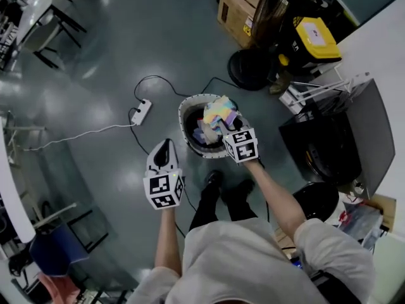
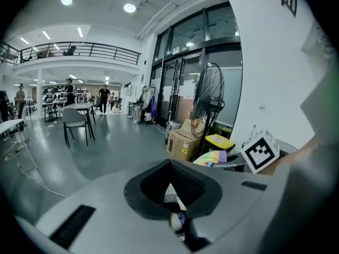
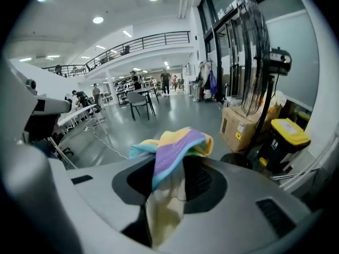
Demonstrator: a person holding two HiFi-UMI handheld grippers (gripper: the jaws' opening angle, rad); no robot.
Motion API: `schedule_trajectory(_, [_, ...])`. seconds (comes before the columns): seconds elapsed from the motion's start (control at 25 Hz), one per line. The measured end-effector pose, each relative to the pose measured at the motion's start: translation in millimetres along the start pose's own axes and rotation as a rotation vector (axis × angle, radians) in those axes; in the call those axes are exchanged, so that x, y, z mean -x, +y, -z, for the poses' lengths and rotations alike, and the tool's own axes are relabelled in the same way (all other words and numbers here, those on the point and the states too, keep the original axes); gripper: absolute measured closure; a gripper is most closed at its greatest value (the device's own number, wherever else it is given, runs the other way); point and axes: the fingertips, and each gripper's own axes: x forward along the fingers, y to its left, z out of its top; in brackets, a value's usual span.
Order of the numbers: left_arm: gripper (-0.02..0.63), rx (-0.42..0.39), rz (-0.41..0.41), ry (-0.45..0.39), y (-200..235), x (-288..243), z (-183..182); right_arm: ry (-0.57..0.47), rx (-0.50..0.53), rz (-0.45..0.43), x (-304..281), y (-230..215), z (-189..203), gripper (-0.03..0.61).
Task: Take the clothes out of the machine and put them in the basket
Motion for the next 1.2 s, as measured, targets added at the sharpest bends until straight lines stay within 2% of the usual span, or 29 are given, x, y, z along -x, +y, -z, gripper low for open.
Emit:
schedule_trajectory(0.04, [0.595, 0.002, -0.002, 0.003, -3.8, -1.1, 2.3, 0.036, -0.012, -0.020, -10.9, -1.9, 14.8, 0.425])
schedule_trajectory(0.08, [0.595, 0.006, -0.005, 0.004, -5.9, -1.2, 3.9, 0.076, -0.024, -0.036, -21.9, -2.6, 29.6, 0.353])
schedule_trajectory(0.12, [0.595, 0.012, -0.007, 0.005, -5.5, -0.3, 5.7, 0.110, -0.034, -0.041, -31.2, -2.3, 42.0, 0.244])
schedule_trajectory(0.16, [0.595, 0.019, -0.010, 0.006, -2.7, 0.4, 7.6, 0.128, -0.038, -0.032, -38.5, -2.0, 49.5, 0.219])
schedule_trajectory(0.24, [0.595, 0.031, -0.015, 0.005, 7.9, -2.5, 9.1, 0.115, -0.029, -0.009, -49.6, -0.8, 48.3, 0.198])
schedule_trajectory(0.44, [0.595, 0.031, -0.005, 0.006, 22.3, -7.9, 6.9, 0.102, -0.006, -0.008, -48.0, 10.7, 39.1, 0.201])
schedule_trajectory(0.52, [0.595, 0.025, 0.006, 0.004, 21.9, -8.3, 4.0, 0.092, -0.008, 0.003, -42.8, 10.4, 37.2, 0.221])
schedule_trajectory(0.64, [0.595, 0.016, 0.021, -0.006, 17.7, -8.9, -3.1, 0.061, -0.006, 0.018, -31.7, 8.5, 28.7, 0.285])
schedule_trajectory(0.92, [0.595, -0.010, 0.046, -0.039, -2.4, -0.1, -26.3, -0.055, 0.019, 0.052, 12.0, 8.9, -14.1, 0.542])
schedule_trajectory(1.2, [0.595, -0.059, 0.098, -0.079, -41.2, 13.3, -50.4, -0.202, 0.014, 0.073, 81.1, 4.1, -56.3, 0.555])
